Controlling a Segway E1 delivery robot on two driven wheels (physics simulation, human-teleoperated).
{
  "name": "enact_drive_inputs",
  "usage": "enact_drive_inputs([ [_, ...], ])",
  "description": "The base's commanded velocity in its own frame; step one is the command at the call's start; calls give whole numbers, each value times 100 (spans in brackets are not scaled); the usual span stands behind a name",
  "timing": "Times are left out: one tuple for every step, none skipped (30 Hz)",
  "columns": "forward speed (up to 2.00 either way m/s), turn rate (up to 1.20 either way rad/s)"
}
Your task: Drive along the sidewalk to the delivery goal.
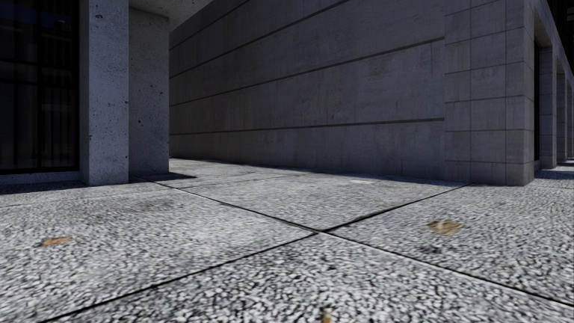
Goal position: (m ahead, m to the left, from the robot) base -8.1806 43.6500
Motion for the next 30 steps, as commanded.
enact_drive_inputs([
  [0,0],
  [0,0],
  [0,0],
  [0,0],
  [0,0],
  [0,0],
  [0,0],
  [0,0],
  [0,0],
  [0,0],
  [0,0],
  [0,0],
  [0,0],
  [0,0],
  [0,0],
  [0,0],
  [0,0],
  [0,0],
  [0,0],
  [0,0],
  [0,0],
  [0,0],
  [0,0],
  [0,0],
  [0,0],
  [0,0],
  [0,0],
  [0,0],
  [0,0],
  [0,0],
])
